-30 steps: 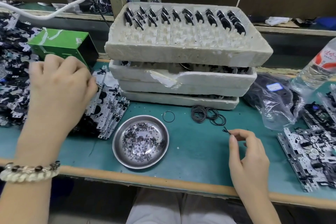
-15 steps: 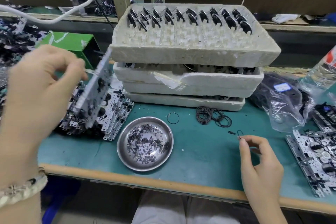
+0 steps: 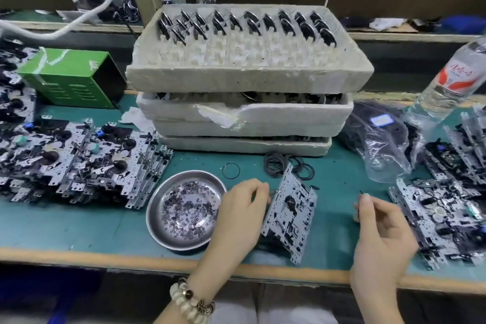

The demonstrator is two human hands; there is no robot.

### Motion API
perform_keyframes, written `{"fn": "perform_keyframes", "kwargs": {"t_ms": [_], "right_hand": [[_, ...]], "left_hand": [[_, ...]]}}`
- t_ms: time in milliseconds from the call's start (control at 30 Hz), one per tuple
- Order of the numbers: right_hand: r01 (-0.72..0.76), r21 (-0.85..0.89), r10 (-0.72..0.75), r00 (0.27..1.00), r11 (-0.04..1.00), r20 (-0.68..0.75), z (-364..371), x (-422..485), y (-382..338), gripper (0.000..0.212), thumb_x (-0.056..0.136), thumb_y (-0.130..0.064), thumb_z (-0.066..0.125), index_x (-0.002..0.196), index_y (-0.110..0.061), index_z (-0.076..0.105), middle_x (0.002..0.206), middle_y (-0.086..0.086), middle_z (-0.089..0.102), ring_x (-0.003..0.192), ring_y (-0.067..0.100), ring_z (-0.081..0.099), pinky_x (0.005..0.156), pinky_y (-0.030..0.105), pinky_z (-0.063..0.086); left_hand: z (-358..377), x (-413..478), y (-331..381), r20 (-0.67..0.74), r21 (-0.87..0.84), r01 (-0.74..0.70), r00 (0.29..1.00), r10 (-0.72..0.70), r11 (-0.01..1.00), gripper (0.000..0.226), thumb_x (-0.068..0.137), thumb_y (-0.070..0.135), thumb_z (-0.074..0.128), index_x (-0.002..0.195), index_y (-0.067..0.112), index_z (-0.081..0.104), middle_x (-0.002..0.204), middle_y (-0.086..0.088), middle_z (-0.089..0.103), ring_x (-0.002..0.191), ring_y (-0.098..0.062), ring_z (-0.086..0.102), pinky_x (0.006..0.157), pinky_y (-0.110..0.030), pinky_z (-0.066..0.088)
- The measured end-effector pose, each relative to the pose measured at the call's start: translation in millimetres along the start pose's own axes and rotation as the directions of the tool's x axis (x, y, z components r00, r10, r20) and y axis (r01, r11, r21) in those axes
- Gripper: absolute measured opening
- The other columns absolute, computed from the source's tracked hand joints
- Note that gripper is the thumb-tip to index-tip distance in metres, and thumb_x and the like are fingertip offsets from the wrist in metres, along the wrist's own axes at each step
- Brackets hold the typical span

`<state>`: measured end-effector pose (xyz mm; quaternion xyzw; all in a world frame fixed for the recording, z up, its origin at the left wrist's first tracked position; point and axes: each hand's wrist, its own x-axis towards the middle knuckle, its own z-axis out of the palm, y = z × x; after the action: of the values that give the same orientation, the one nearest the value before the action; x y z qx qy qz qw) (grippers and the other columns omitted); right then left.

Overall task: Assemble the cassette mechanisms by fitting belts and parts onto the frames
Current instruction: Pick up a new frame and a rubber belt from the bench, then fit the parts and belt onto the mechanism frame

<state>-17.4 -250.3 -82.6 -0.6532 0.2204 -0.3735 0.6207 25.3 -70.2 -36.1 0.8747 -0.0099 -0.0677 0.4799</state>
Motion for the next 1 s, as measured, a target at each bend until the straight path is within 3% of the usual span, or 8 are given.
{"fn": "perform_keyframes", "kwargs": {"t_ms": [100, 200, 267, 433, 500, 600, 800, 1000], "right_hand": [[0.0, -0.009, 0.0, 1.0, 1.0, 0.03, 0, -1, -1, 0.007, 0.089, -0.038, 0.064, 0.086, -0.038, 0.07, 0.082, -0.014, 0.07, 0.077, 0.0, 0.062, 0.071, 0.012, 0.05], [-0.006, -0.009, 0.006, 0.998, 1.0, 0.056, -1, -1, 0, 0.006, 0.087, -0.038, 0.066, 0.088, -0.036, 0.072, 0.082, -0.012, 0.07, 0.075, 0.001, 0.062, 0.069, 0.012, 0.05], [-0.02, -0.009, 0.02, 0.998, 1.0, 0.059, -1, -1, 1, 0.007, 0.085, -0.039, 0.068, 0.088, -0.037, 0.073, 0.082, -0.011, 0.071, 0.075, 0.002, 0.062, 0.069, 0.012, 0.051], [-0.037, 0.007, 0.037, 0.998, 0.999, 0.051, 0, -1, 2, 0.006, 0.082, -0.035, 0.069, 0.086, -0.034, 0.073, 0.081, -0.007, 0.073, 0.075, 0.006, 0.067, 0.071, 0.012, 0.052], [-0.048, 0.014, 0.047, 0.998, 0.999, 0.053, 1, -2, 2, 0.006, 0.082, -0.034, 0.069, 0.086, -0.032, 0.073, 0.081, -0.004, 0.073, 0.076, 0.009, 0.068, 0.071, 0.013, 0.053], [-0.059, 0.022, 0.058, 0.996, 0.998, 0.062, 1, -3, -1, 0.007, 0.082, -0.034, 0.068, 0.087, -0.032, 0.072, 0.082, -0.003, 0.074, 0.078, 0.01, 0.07, 0.071, 0.013, 0.053], [-0.049, 0.002, 0.049, 0.997, 0.999, 0.065, 1, -4, -5, 0.006, 0.08, -0.037, 0.067, 0.084, -0.036, 0.071, 0.08, -0.007, 0.072, 0.075, 0.006, 0.067, 0.068, 0.011, 0.05], [0.007, -0.042, -0.005, 0.999, 0.999, 0.05, 0, -5, -3, 0.006, 0.079, -0.04, 0.066, 0.083, -0.039, 0.07, 0.079, -0.006, 0.07, 0.073, 0.011, 0.065, 0.067, 0.017, 0.051]], "left_hand": [[-5, -3, 0, 0.004, 0.348, -0.087, 0.996, 0.092, 0.934, 0.039, 0.107, 0.031, 0.037, 0.071, 0.018, 0.044, 0.067, 0.006, 0.048, 0.063, -0.007, 0.048, 0.06, -0.025, 0.031], [-3, -9, 6, -0.019, 0.739, -0.058, 0.994, 0.107, 0.671, 0.022, 0.109, 0.03, 0.031, 0.103, 0.02, 0.05, 0.099, 0.002, 0.059, 0.087, -0.02, 0.064, 0.065, -0.026, 0.037], [-7, -11, 15, -0.035, 0.815, -0.072, 0.984, 0.172, 0.575, 0.022, 0.108, 0.034, 0.033, 0.11, 0.022, 0.051, 0.102, 0.004, 0.061, 0.084, -0.021, 0.067, 0.061, -0.028, 0.037], [-44, 13, 66, -0.033, 0.629, -0.265, 0.93, 0.365, 0.731, 0.031, 0.102, 0.052, 0.037, 0.099, 0.031, 0.06, 0.09, 0.014, 0.067, 0.08, -0.01, 0.065, 0.066, -0.03, 0.045], [-62, 35, 96, -0.015, 0.255, -0.393, 0.912, 0.41, 0.883, 0.022, 0.099, 0.045, 0.051, 0.093, 0.032, 0.068, 0.079, 0.019, 0.068, 0.069, 0.005, 0.062, 0.064, -0.019, 0.048], [-84, 80, 142, -0.005, -0.13, -0.408, 0.912, 0.41, 0.904, 0.019, 0.096, 0.028, 0.061, 0.083, 0.021, 0.072, 0.066, 0.012, 0.062, 0.042, 0.004, 0.044, 0.044, -0.009, 0.035], [-86, 179, 198, -0.01, 0.261, -0.229, 0.971, 0.24, 0.938, 0.017, 0.09, 0.027, 0.062, 0.089, 0.011, 0.066, 0.084, -0.001, 0.058, 0.056, -0.012, 0.044, 0.045, -0.021, 0.036], [-60, 213, 213, -0.029, 0.364, -0.152, 0.984, 0.175, 0.919, 0.009, 0.092, 0.008, 0.059, 0.086, 0.007, 0.065, 0.063, 0.0, 0.053, 0.039, -0.01, 0.041, 0.029, -0.011, 0.027]]}}
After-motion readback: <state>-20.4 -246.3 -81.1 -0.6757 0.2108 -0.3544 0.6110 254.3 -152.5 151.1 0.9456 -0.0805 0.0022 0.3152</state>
